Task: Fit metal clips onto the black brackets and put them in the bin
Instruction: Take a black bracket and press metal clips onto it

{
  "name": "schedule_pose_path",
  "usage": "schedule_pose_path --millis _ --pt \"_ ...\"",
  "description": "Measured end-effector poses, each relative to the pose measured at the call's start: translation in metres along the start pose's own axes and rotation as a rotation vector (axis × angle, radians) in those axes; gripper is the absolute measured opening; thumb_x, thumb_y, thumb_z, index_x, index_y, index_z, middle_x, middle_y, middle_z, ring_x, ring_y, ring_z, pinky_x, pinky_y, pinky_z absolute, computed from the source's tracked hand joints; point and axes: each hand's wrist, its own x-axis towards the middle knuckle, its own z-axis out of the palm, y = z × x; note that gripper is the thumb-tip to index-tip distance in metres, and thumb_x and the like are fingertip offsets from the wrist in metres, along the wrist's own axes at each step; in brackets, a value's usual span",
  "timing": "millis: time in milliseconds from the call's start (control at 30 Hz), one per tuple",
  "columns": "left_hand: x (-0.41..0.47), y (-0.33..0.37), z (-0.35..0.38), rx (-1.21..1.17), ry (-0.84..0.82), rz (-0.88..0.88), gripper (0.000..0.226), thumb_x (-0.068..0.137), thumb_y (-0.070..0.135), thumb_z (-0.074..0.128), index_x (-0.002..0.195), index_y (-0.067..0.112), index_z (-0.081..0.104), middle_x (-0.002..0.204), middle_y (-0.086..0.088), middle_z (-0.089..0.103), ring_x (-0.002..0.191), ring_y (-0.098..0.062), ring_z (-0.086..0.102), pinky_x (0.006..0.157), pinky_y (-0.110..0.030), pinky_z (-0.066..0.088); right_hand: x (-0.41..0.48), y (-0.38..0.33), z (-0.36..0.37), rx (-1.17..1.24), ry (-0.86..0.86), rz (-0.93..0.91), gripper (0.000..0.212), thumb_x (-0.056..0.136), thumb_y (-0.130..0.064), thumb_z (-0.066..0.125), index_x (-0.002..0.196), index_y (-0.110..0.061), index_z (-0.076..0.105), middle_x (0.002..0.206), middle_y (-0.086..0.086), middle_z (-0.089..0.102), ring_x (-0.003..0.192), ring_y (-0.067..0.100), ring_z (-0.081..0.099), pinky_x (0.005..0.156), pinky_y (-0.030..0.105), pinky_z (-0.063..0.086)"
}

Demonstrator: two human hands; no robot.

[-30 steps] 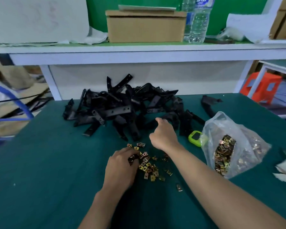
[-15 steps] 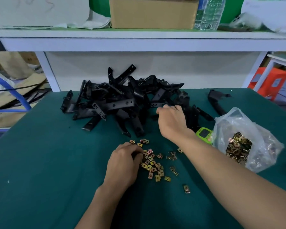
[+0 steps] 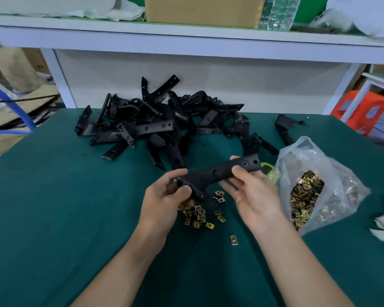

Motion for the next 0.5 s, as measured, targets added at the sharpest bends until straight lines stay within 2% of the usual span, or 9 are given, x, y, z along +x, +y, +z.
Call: schedule_pose_path --millis 100,167,200,267,367,433,500 --pt "0.002 0.0 -0.008 -0.116 -0.008 -0.028 0.024 0.094 0.004 0.063 0.096 0.024 0.076 0.08 0.002 0.067 0.066 -0.013 0.058 0.07 -0.03 0.053 -0.003 0.006 -0.01 -0.148 0.03 -0.094 0.039 0.091 0.005 0.068 0.12 -0.02 0.066 0.11 0.006 0.072 0.101 0.017 0.072 0.091 0.038 0.059" --pt "0.003 0.002 -0.016 -0.176 -0.047 -0.029 0.016 0.089 0.012 0.062 0.092 0.023 0.073 0.084 0.004 0.069 0.068 -0.012 0.057 0.063 -0.022 0.049 -0.011 0.008 -0.017 -0.538 0.112 -0.345 0.057 0.084 0.0 0.074 0.127 -0.035 0.061 0.114 -0.006 0.066 0.104 0.005 0.065 0.093 0.03 0.054" --pt "0.003 0.002 -0.019 -0.177 -0.064 -0.024 0.015 0.087 0.016 0.061 0.094 0.022 0.073 0.087 0.002 0.07 0.072 -0.012 0.06 0.064 -0.021 0.05 -0.017 0.01 -0.016 -0.799 0.086 -0.5 0.058 0.082 -0.004 0.076 0.126 -0.038 0.061 0.117 -0.014 0.062 0.109 0.001 0.06 0.097 0.028 0.05" --pt "0.005 0.002 -0.023 -0.154 -0.105 -0.021 0.022 0.089 0.022 0.06 0.104 0.022 0.075 0.095 -0.004 0.071 0.084 -0.017 0.064 0.076 -0.03 0.053 -0.03 0.017 -0.008 -1.197 -0.073 -0.756 0.048 0.079 -0.011 0.077 0.121 -0.033 0.066 0.12 -0.019 0.061 0.116 0.001 0.055 0.105 0.031 0.044" --pt "0.004 0.002 -0.02 -0.13 -0.202 -0.009 0.03 0.092 0.022 0.06 0.119 0.023 0.073 0.11 -0.013 0.071 0.099 -0.025 0.066 0.097 -0.044 0.051 -0.044 0.032 0.008 -1.548 -0.231 -0.911 0.049 0.077 -0.021 0.077 0.124 -0.024 0.063 0.114 -0.012 0.067 0.108 0.015 0.06 0.108 0.04 0.041" --pt "0.001 0.002 -0.014 -0.138 -0.254 -0.004 0.034 0.093 0.022 0.061 0.126 0.025 0.071 0.114 -0.014 0.07 0.106 -0.027 0.065 0.103 -0.045 0.05 -0.049 0.04 0.012 -1.676 -0.264 -0.89 0.056 0.082 -0.028 0.072 0.134 -0.026 0.053 0.116 -0.013 0.065 0.102 0.017 0.062 0.096 0.037 0.046" --pt "-0.001 0.001 -0.011 -0.145 -0.263 0.006 0.038 0.093 0.028 0.065 0.131 0.029 0.068 0.108 -0.015 0.066 0.105 -0.026 0.064 0.103 -0.042 0.051 -0.048 0.042 0.009 -1.668 -0.25 -0.824 0.054 0.09 -0.032 0.067 0.14 -0.03 0.045 0.114 -0.013 0.064 0.097 0.017 0.063 0.079 0.035 0.05"
